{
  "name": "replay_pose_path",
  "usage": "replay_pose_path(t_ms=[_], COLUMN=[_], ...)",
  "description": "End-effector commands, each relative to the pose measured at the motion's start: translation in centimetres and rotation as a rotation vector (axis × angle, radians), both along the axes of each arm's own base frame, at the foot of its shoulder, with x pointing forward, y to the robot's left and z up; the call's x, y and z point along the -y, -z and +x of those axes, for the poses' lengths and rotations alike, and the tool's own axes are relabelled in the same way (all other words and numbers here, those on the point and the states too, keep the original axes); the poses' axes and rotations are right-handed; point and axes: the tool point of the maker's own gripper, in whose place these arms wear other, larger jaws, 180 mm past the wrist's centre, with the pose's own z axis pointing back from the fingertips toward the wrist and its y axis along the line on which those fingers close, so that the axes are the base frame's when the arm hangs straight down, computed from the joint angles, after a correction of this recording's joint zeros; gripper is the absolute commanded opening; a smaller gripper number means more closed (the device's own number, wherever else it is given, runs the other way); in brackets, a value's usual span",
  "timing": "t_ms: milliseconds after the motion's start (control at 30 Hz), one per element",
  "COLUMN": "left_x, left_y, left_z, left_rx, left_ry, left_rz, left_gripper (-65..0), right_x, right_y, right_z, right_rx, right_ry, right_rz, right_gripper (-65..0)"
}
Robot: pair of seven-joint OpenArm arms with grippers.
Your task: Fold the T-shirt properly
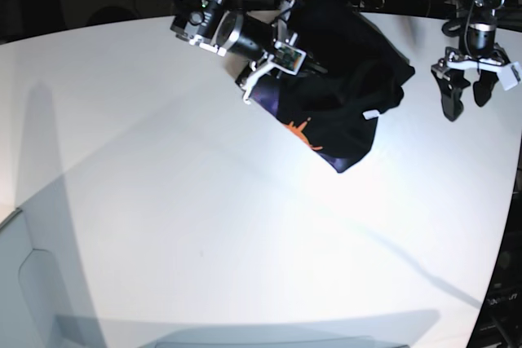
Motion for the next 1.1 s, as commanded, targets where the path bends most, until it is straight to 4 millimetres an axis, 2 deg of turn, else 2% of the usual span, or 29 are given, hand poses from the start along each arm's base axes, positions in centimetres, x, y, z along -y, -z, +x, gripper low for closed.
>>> replay_pose_path(t_ms=[0, 100, 300, 367, 467, 667, 733, 800, 933, 1067], left_x=[-0.2, -0.2, 0.0, 0.0, 0.0, 0.1, 0.1, 0.4, 1.4, 3.4], left_y=[-1.3, -1.4, -1.6, -1.5, -1.4, -1.4, -1.3, -0.6, 0.2, -0.2], left_z=[0.4, 0.4, 0.4, 0.4, 0.3, 0.2, 0.1, -0.6, -1.7, -3.1], left_rx=[0.042, 0.046, 0.05, 0.049, 0.046, 0.047, 0.045, 0.031, 0.015, 0.028], left_ry=[0.007, 0.007, 0.01, 0.009, 0.008, 0.007, 0.001, -0.015, -0.031, -0.059], left_rz=[0.023, 0.018, 0.02, 0.018, 0.017, 0.013, 0.005, -0.015, -0.049, -0.094], left_gripper=[-13.4, -13.4, -13.4, -13.4, -13.4, -13.4, -13.4, -13.4, -13.4, -13.4], right_x=[-0.2, -0.7, -1.2, -1.1, -0.8, -0.4, -0.2, 0.6, 1.9, 3.8], right_y=[-1.4, -0.9, 1.0, 1.4, 2.2, 2.6, 2.5, 2.1, 0.6, -0.4], right_z=[-0.1, -2.1, -8.1, -9.0, -9.4, -9.6, -9.4, -8.2, -6.1, -3.2], right_rx=[0.012, -0.018, -0.049, -0.058, -0.075, -0.076, -0.068, -0.039, 0.022, 0.074], right_ry=[0.013, -0.028, -0.23, -0.259, -0.267, -0.273, -0.272, -0.249, -0.198, -0.109], right_rz=[0.057, 0.052, -0.01, -0.028, -0.046, -0.058, -0.058, -0.068, -0.069, -0.083], right_gripper=[-65.0, -65.0, -65.0, -64.5, -58.2, -36.8, -31.7, -29.2, -29.1, -29.1])
